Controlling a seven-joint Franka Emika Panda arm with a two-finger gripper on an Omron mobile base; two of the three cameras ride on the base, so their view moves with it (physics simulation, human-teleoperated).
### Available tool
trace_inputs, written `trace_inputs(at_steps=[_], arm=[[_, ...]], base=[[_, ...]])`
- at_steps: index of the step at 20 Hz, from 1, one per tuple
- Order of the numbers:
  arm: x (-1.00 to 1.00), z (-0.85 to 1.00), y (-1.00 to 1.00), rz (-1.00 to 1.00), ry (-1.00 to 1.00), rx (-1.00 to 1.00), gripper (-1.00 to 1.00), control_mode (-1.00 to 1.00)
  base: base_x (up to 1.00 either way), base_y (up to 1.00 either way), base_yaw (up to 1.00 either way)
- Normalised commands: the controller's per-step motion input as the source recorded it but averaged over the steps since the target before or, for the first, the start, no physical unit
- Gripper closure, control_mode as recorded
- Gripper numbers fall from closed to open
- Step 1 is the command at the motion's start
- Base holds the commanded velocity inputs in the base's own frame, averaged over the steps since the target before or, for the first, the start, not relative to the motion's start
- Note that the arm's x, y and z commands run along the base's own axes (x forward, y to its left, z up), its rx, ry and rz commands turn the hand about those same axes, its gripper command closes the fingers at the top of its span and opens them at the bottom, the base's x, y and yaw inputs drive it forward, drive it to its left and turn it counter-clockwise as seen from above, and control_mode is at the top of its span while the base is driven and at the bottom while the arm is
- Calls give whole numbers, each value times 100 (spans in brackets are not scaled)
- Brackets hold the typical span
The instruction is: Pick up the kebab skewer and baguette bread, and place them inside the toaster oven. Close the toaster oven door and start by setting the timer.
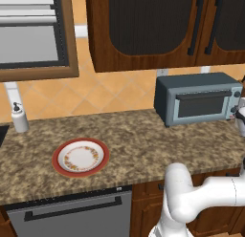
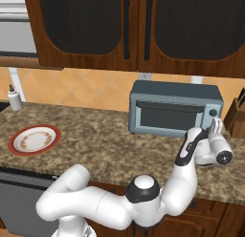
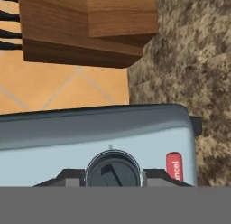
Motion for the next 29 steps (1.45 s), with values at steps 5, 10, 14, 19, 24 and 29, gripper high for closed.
trace_inputs(at_steps=[5, 10, 14, 19, 24, 29], arm=[[0, 31, 27, -1, 0, 11, 100, -100], [0, 29, 34, -3, 0, 12, 100, -100], [0, 23, 37, -4, 0, 11, 100, -100], [0, 32, 24, -5, 0, 13, 100, -100], [1, 42, 18, -5, 0, 15, 100, -100], [0, 27, 26, -5, 0, 18, 100, -100]], base=[[0, 0, 0], [0, 0, 0], [0, 0, 0], [0, 0, 0], [0, 0, 0], [0, 0, 0]])
